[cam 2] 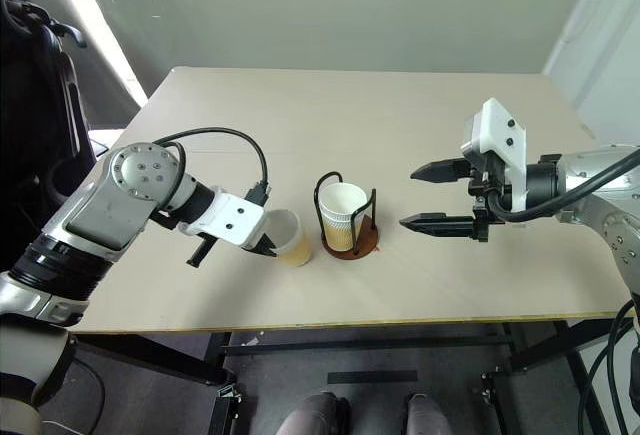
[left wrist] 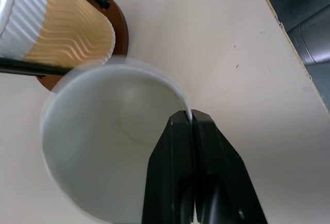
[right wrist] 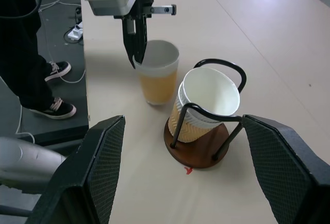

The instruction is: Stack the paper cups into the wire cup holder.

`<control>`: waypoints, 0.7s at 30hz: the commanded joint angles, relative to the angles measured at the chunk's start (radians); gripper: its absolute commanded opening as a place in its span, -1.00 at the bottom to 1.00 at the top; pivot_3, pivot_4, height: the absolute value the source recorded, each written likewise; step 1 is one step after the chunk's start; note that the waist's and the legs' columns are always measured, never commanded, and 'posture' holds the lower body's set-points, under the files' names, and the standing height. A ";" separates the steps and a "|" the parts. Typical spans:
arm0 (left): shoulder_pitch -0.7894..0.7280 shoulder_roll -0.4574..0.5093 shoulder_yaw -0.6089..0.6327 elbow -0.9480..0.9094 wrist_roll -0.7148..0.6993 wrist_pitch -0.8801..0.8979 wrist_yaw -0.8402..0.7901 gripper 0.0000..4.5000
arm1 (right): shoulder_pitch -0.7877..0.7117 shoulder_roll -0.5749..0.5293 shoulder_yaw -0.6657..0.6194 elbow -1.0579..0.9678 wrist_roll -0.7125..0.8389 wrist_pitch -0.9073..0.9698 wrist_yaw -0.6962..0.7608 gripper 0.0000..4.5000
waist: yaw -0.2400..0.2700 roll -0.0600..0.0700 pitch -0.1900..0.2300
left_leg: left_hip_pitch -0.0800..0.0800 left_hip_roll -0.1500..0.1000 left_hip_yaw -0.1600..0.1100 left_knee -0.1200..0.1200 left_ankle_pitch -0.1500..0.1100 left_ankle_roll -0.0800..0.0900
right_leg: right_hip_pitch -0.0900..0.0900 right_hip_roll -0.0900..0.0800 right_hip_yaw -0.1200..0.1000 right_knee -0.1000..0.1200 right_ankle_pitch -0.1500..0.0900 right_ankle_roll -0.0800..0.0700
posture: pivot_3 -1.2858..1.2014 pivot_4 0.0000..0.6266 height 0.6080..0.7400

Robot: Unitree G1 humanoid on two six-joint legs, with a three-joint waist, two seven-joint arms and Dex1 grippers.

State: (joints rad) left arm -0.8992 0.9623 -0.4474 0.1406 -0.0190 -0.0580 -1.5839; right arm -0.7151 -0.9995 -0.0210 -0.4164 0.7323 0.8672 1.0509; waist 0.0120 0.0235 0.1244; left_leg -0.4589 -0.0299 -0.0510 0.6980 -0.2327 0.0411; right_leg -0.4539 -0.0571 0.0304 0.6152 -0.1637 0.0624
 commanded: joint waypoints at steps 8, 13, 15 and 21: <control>-0.113 0.025 0.014 0.037 -0.089 0.062 -0.030 -0.99 | -0.001 -0.025 -0.048 -0.001 -0.004 -0.021 0.007 0.63 | 0.001 0.000 0.000 | 0.000 0.000 0.000 0.000 0.000 0.000 | 0.000 0.000 0.000 0.000 0.000 0.000 | 0.03 -0.52 1.00; -0.235 0.005 0.028 0.183 -0.077 0.043 -0.030 -0.99 | -0.028 -0.014 0.004 0.027 -0.053 -0.063 0.028 0.63 | 0.000 0.000 0.000 | 0.000 0.000 0.000 0.000 0.000 0.001 | 0.000 0.000 0.000 0.000 0.000 0.000 | 0.03 -0.52 1.00; -0.278 -0.002 0.026 0.233 -0.077 0.029 -0.030 -0.99 | -0.040 -0.005 0.021 0.047 -0.071 -0.077 0.037 0.63 | 0.000 0.000 0.000 | 0.000 0.000 -0.001 0.000 -0.003 0.005 | 0.000 0.000 0.000 0.000 0.000 0.000 | 0.03 -0.52 1.00; -0.390 -0.039 0.033 0.356 -0.097 0.005 -0.030 -0.99 | -0.072 0.026 0.056 0.087 -0.110 -0.102 0.057 0.63 | 0.001 0.000 0.000 | -0.001 0.000 0.000 0.000 -0.002 0.004 | 0.000 0.000 0.000 -0.001 0.000 0.000 | 0.03 -0.52 1.00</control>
State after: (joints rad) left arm -1.2464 0.9248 -0.4500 0.4766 -0.1017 -0.0316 -1.5854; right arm -0.7593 -0.9775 0.0413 -0.3199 0.6329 0.7859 1.0994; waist 0.0128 0.0235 0.1244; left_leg -0.4602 -0.0298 -0.0513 0.6981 -0.2347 0.0445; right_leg -0.4542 -0.0572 0.0300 0.6133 -0.1633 0.0625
